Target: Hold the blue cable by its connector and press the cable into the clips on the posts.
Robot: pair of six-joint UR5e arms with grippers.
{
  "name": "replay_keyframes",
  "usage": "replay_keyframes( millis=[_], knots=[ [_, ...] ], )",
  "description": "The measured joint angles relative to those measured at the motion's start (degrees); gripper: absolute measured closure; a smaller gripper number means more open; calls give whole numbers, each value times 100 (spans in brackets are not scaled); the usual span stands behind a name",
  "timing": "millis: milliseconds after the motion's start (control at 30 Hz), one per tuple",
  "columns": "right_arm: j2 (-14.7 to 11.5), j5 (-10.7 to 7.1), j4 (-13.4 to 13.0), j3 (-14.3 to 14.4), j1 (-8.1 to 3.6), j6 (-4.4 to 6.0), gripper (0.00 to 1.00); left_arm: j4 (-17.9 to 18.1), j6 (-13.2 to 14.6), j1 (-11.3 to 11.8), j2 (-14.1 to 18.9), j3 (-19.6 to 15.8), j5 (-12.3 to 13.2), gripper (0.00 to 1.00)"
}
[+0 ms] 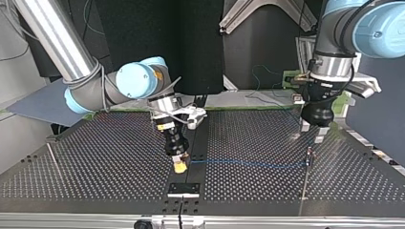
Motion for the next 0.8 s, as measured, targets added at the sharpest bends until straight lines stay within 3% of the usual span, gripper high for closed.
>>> replay_keyframes(
  millis=[267, 800],
  knots=[
    [0, -5, -3, 0, 0, 0, 100, 213, 47, -8, -1, -85, -26, 1],
    [2, -69, 1, 0, -7, 18, 100, 216, 70, -6, 48, -91, -134, 1]
  ],
)
